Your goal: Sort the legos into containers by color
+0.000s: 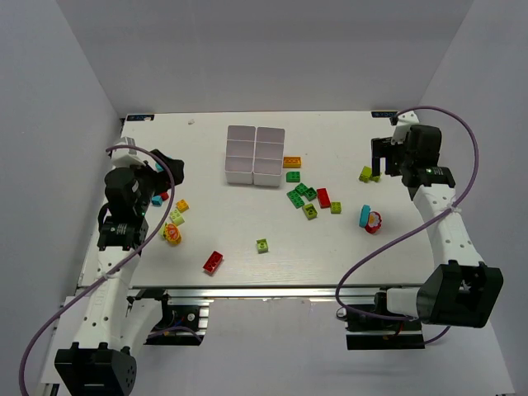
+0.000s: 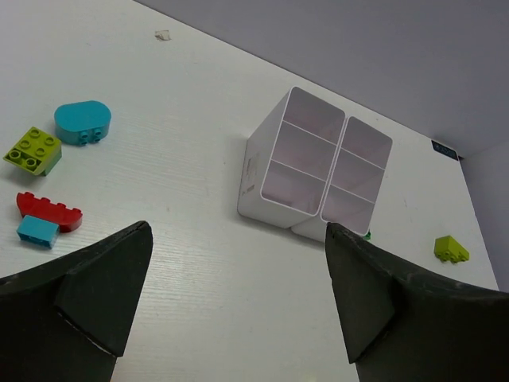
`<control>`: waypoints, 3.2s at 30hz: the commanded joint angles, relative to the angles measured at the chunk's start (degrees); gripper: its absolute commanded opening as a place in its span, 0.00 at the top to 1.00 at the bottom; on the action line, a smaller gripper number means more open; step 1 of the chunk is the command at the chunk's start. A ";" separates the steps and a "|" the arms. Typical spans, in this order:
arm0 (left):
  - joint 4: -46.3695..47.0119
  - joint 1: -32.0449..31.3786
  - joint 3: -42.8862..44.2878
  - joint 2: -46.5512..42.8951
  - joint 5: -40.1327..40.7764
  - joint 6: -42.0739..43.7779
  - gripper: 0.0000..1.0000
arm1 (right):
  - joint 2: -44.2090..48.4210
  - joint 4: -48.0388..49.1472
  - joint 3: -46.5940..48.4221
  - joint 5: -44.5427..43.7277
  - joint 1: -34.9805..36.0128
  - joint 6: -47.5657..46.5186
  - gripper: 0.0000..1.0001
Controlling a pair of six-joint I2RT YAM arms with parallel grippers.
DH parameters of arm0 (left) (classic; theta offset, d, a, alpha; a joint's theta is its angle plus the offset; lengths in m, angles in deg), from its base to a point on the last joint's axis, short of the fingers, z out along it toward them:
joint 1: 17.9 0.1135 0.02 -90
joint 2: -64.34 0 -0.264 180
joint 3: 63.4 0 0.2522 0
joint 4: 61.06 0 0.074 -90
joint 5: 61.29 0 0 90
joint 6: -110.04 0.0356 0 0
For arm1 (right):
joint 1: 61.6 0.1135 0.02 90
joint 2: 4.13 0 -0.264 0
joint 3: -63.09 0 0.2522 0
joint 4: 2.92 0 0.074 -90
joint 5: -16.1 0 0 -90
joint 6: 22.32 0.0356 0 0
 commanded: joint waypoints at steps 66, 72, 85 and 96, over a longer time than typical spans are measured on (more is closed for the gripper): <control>-14.64 5.85 51.34 75.98 4.71 45.00 0.15 | -11.43 -19.29 4.34 55.07 13.65 -41.97 0.25; -13.85 5.94 50.02 77.30 4.45 43.77 0.23 | -10.99 -17.35 4.07 55.42 13.74 -40.13 0.25; -11.13 6.29 48.27 75.37 -1.68 36.84 0.70 | -8.53 -16.65 1.96 55.34 13.65 -39.42 0.25; -5.96 6.21 36.06 59.91 -13.65 24.88 0.98 | -5.19 -13.31 -1.38 55.77 13.65 -36.87 0.26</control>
